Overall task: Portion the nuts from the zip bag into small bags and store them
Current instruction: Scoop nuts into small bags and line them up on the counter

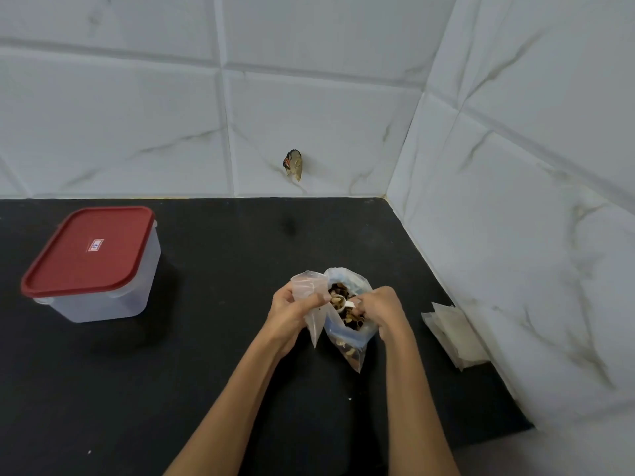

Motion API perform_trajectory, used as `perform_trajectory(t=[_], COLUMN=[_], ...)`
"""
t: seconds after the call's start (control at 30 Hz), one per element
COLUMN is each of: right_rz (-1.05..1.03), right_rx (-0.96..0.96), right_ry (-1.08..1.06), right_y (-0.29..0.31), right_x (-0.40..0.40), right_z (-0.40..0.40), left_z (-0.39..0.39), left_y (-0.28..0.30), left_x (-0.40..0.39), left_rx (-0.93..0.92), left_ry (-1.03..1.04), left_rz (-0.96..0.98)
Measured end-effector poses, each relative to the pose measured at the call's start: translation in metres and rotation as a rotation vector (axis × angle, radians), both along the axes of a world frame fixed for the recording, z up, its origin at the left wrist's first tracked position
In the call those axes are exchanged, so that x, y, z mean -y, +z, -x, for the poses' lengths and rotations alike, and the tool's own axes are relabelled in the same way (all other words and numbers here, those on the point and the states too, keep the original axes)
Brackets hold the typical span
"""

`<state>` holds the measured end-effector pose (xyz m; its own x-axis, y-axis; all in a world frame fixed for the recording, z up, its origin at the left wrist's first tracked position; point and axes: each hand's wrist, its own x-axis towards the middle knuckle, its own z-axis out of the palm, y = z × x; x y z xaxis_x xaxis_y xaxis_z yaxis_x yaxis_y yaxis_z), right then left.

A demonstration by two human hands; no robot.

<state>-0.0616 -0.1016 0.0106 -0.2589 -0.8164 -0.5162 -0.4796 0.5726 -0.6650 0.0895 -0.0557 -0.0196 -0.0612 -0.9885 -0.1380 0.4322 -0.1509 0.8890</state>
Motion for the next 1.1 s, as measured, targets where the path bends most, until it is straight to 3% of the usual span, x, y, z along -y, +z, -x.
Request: perform_trajectory(t=[0.17,0.27,0.47,0.63,0.73,0.9,1.1], right_rz=[0.002,0.024,0.201,0.355,0.459,0.659,0.546], right_rx=[0.114,0.181,0.220,0.213,0.130,-0.306,-0.447], right_ry=[-0.034,-0.085,-0.100,-0.063,0.045,0.219,0.369], right_y=[0.007,0.014,0.048,0.086,0.095,0.089,0.089], right_x=[-0.004,-0.010,-0.032,-0.046,-0.052,-0.060,-0.060], right_z=[0.009,0.015,0.026,0.024,0.014,-0.001,-0.007], left_z=[0.000,-0.001,0.005,0.015,0.019,0.024,0.028], left_y=[0.003,0.004,0.015,0.030,0.036,0.035,0.035], left_x=[0.001,0.002,0.000,-0.006,-0.006,-0.006,-0.009], left_rx=[0.091,0.276,0.659,0.768,0.763,0.711,0.641], left_ry=[-0.008,0.010,0.098,0.115,0.113,0.161,0.192], left_rz=[-0.011,0.007,0.140,0.193,0.201,0.214,0.208])
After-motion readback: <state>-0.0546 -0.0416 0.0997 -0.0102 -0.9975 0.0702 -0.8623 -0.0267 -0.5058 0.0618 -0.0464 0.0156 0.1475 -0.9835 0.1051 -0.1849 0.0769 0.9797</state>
